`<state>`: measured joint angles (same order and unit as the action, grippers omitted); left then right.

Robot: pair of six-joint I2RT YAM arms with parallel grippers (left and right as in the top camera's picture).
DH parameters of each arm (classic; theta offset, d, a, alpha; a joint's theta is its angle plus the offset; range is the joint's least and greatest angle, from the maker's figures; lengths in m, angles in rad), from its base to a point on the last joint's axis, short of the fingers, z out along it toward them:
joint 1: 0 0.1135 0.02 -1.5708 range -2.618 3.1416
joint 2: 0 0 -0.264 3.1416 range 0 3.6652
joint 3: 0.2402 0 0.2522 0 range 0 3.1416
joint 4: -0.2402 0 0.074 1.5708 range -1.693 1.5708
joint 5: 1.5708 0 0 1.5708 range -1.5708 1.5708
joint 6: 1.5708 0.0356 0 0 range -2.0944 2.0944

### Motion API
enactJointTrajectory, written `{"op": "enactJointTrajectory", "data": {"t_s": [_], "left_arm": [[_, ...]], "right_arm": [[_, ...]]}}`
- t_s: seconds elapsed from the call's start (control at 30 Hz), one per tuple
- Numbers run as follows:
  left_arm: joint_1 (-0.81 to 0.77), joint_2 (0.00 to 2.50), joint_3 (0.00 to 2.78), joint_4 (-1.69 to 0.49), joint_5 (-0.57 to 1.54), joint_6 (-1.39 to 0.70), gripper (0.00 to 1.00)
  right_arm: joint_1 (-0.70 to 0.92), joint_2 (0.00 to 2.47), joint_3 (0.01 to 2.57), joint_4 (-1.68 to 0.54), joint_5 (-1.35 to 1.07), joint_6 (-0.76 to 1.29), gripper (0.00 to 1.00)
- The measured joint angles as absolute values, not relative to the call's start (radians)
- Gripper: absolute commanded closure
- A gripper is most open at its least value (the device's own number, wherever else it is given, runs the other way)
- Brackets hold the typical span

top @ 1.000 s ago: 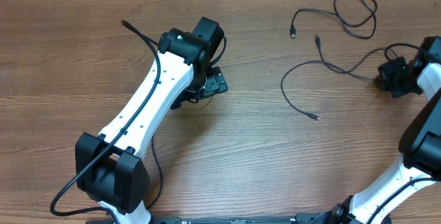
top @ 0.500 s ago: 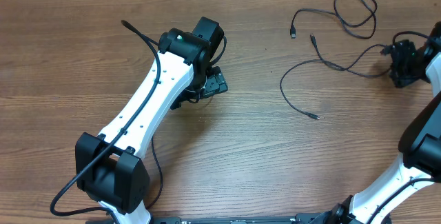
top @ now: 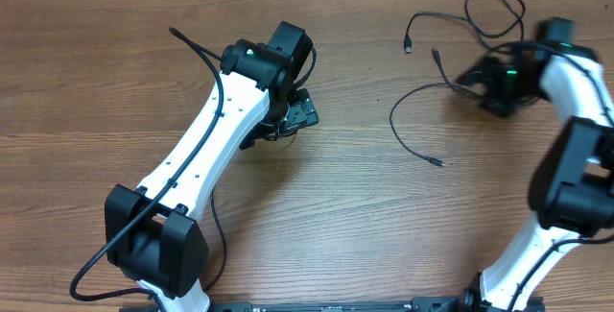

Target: Untangle cables

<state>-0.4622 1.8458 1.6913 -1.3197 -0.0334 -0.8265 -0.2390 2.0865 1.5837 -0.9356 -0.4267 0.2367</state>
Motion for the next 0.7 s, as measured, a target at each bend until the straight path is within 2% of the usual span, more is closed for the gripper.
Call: {"op": "enactJointTrajectory", "data": {"t_s": [0.17,0.23,0.3,0.4,0.57,0.7], "left_arm": [[-0.439,1.846,1.691,-1.337,-0.033,-0.826,0.00],[-0.414,1.846,1.691,-1.350,-0.033,-0.826,0.00],[-0.387,1.846,1.691,-1.365,-0.033,-0.826,0.00],[-0.341,1.846,1.691,-1.389,-0.033,-0.826,0.00],[-0.306,1.846,1.691,-1.415,-0.033,-0.826,0.01],[-0.305,1.846,1.691,-1.415,-0.033,-0.826,0.01]], "right_arm": [[-0.054,2.086,1.584,-0.972,-0.379,0.135,0.23],[0.004,2.086,1.584,-0.977,-0.336,0.118,0.28],[0.069,2.086,1.584,-0.981,-0.274,0.103,0.37],[0.141,2.086,1.579,-0.975,-0.202,0.094,0.39],[0.224,2.086,1.556,-0.962,-0.108,0.097,0.48],[0.244,2.086,1.544,-0.961,-0.049,0.130,0.50]]}}
